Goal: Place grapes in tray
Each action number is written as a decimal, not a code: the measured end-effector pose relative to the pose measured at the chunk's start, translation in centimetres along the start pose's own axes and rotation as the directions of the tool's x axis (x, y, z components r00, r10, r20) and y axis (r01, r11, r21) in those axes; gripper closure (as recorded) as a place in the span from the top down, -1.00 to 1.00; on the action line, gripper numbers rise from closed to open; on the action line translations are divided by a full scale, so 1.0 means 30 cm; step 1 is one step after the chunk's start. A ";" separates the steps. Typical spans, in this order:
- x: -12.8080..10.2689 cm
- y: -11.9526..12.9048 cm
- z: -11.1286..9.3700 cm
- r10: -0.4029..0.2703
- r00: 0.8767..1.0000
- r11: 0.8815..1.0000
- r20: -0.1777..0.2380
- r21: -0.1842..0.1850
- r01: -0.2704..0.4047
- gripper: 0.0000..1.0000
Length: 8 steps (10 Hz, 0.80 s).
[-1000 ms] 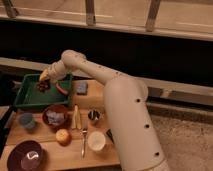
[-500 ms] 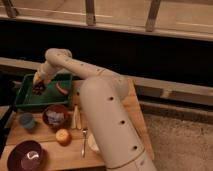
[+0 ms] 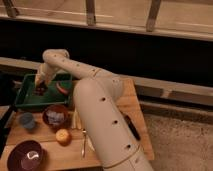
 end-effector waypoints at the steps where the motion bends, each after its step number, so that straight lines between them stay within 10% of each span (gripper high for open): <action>1: 0.005 -0.023 0.006 0.027 1.000 1.000 0.006 -0.006 -0.027 -0.55; 8: 0.005 -0.069 0.007 0.075 0.997 0.997 0.023 -0.033 -0.075 0.60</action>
